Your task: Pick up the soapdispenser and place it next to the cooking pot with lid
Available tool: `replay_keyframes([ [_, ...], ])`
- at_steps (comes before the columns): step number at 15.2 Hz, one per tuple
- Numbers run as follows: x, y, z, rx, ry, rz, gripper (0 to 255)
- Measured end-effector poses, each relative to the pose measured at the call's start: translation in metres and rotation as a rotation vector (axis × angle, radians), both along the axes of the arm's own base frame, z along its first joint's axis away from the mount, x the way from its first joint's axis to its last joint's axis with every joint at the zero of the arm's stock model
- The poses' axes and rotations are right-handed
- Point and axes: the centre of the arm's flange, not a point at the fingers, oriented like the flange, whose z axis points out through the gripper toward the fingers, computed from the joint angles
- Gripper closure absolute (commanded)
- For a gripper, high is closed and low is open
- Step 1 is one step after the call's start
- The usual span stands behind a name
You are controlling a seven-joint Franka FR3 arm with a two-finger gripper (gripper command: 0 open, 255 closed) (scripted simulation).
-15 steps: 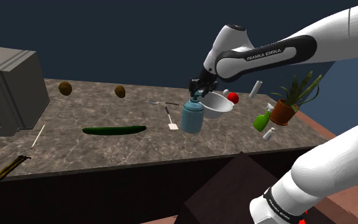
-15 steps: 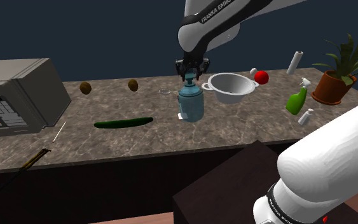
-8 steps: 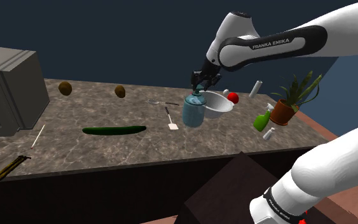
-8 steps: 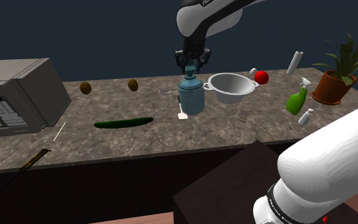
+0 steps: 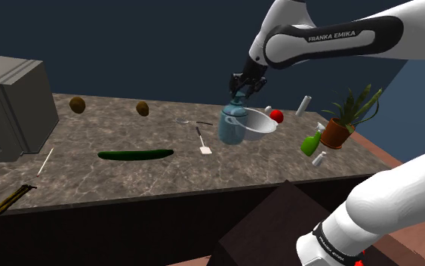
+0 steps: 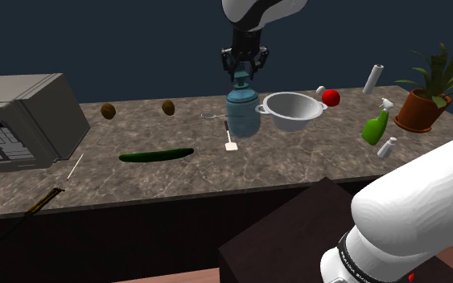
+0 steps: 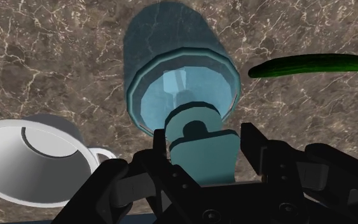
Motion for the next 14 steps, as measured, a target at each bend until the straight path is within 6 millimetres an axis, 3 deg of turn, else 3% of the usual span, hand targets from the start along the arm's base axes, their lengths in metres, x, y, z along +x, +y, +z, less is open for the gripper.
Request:
replay_keyframes([
  [14,0.001,0.0,0.073,0.0,0.0,0.0,255],
])
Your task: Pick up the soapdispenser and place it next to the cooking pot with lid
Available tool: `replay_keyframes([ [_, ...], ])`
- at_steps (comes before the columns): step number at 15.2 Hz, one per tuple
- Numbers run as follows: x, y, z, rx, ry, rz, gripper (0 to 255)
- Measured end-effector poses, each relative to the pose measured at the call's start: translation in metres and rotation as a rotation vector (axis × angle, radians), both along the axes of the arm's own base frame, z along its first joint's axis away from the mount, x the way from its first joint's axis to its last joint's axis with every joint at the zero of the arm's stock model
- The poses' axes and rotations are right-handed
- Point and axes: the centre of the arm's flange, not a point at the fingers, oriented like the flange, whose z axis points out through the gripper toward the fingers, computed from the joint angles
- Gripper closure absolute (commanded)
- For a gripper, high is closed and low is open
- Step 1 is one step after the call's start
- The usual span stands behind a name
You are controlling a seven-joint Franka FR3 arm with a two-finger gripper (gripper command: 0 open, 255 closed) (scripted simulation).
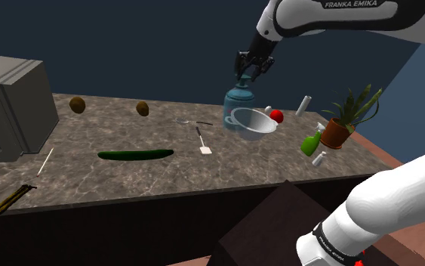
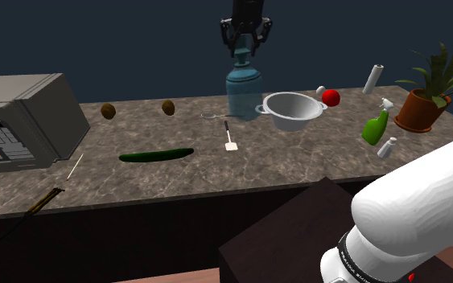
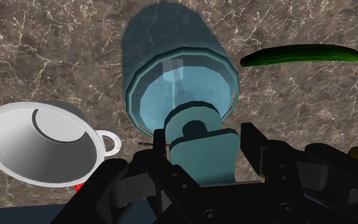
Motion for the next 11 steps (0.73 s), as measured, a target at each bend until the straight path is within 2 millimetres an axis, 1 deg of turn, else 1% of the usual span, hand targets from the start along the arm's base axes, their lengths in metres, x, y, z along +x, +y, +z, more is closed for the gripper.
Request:
replay_keyframes([
  [11,-0.001,-0.002,0.059,0.0,0.0,0.0,255],
])
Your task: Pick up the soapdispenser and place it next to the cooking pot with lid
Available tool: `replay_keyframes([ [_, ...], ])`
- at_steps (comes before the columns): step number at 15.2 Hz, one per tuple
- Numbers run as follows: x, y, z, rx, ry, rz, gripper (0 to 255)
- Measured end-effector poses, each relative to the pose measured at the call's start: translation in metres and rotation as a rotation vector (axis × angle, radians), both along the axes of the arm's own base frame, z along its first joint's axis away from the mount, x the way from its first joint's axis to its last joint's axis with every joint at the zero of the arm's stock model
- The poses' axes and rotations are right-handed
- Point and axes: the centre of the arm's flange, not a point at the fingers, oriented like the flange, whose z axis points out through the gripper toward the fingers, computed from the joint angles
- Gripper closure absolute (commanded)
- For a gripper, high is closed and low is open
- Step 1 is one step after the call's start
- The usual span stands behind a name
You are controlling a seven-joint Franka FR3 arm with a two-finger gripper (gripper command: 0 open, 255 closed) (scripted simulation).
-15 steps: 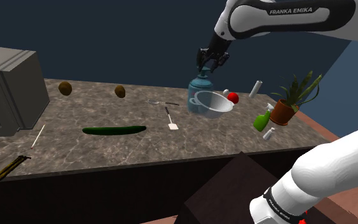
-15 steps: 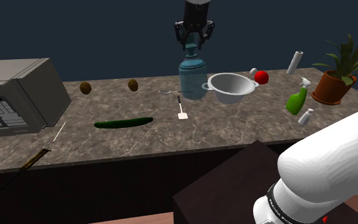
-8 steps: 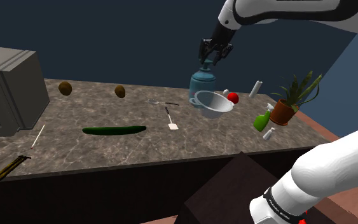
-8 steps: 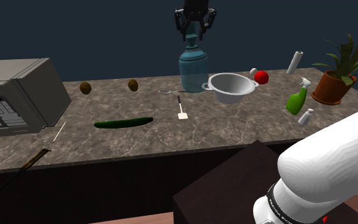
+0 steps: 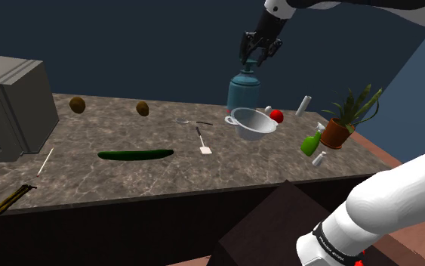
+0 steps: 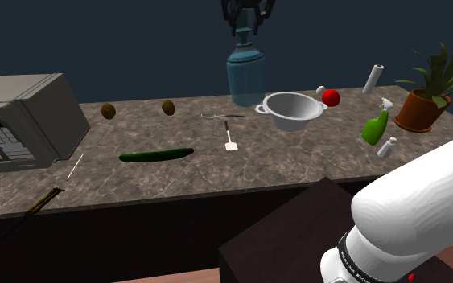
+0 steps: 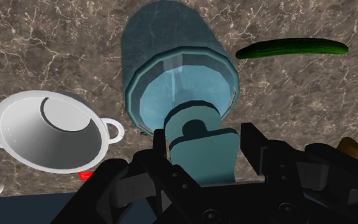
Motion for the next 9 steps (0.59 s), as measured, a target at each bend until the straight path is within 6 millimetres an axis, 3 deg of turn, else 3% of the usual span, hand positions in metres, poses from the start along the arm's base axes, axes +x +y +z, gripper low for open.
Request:
replay_keyframes([
  [3,-0.001,-0.006,0.01,0.0,0.0,0.0,255],
  [9,-0.015,-0.079,0.012,0.0,0.0,-0.001,255],
])
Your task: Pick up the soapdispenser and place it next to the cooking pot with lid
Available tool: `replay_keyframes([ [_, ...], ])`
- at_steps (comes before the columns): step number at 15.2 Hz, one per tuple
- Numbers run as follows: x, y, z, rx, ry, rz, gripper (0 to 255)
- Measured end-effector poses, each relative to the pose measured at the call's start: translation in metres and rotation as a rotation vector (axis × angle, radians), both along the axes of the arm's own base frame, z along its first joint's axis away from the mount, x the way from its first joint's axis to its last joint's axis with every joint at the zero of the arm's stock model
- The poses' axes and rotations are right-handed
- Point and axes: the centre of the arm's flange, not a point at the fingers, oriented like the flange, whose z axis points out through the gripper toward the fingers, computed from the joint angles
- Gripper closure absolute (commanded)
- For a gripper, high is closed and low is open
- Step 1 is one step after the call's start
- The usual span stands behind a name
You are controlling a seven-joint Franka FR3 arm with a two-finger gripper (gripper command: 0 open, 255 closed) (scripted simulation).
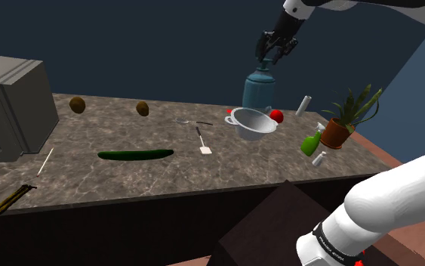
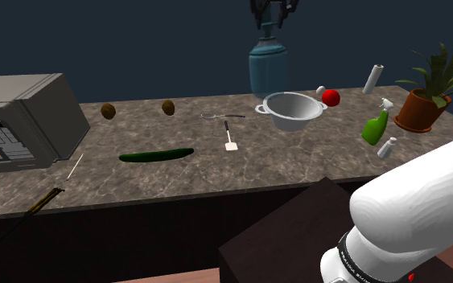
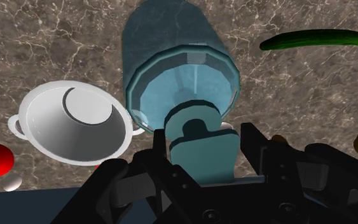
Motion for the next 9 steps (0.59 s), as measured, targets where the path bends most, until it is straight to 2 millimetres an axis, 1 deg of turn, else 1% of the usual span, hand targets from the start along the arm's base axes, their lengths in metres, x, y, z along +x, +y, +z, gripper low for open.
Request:
replay_keyframes([
  [3,-0.006,-0.036,0.005,0.0,0.0,0.0,255],
  [6,-0.012,-0.077,0.0,0.001,0.0,0.0,255],
  [8,-0.02,-0.102,0.002,0.001,0.0,0.0,255],
  [9,-0.022,-0.115,0.0,0.001,0.0,0.0,255],
])
